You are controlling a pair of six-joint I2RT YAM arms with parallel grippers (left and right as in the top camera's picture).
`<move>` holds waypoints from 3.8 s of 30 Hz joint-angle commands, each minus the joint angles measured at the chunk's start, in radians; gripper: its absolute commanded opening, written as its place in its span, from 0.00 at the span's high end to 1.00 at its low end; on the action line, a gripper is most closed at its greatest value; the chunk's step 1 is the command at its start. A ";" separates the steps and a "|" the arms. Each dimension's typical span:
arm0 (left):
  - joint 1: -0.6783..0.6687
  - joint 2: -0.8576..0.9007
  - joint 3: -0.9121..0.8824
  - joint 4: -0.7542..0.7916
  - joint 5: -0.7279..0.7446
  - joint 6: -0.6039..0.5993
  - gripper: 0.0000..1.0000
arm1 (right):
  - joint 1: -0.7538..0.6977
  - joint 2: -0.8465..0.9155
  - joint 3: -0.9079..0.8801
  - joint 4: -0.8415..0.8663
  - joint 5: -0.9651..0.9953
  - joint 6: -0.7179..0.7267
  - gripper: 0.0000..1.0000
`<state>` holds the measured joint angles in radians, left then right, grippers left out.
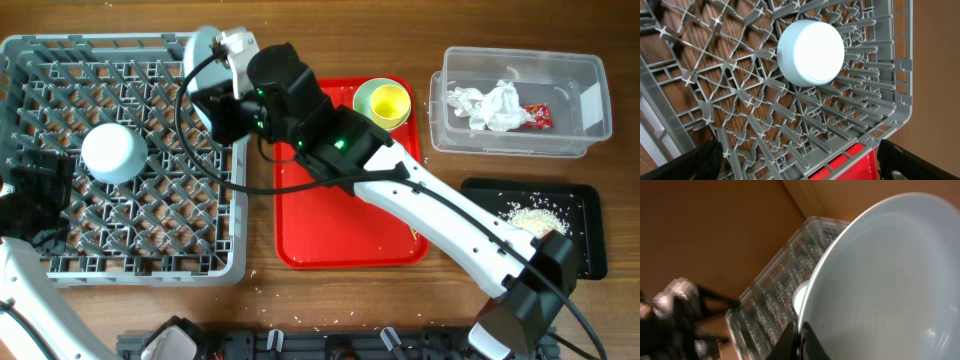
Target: Sort waste into correct bins and load items into the dishwasher rack
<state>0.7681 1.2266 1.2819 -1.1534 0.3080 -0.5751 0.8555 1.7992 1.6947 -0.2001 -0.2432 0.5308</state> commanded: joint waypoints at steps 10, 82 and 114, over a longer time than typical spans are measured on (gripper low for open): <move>0.006 -0.001 -0.001 0.000 -0.006 -0.010 0.00 | -0.077 0.257 0.010 0.424 0.050 0.420 0.96; 0.006 -0.001 -0.001 0.000 -0.006 -0.010 0.00 | -0.605 -0.210 -0.039 -0.709 0.340 0.021 0.00; -1.473 0.896 0.695 0.375 -0.448 0.716 0.01 | -0.890 -0.245 -0.041 -0.964 0.340 0.022 0.00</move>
<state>-0.6624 2.0850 1.9480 -0.8547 -0.0875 -0.0845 -0.0345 1.5486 1.6527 -1.1652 0.0872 0.5449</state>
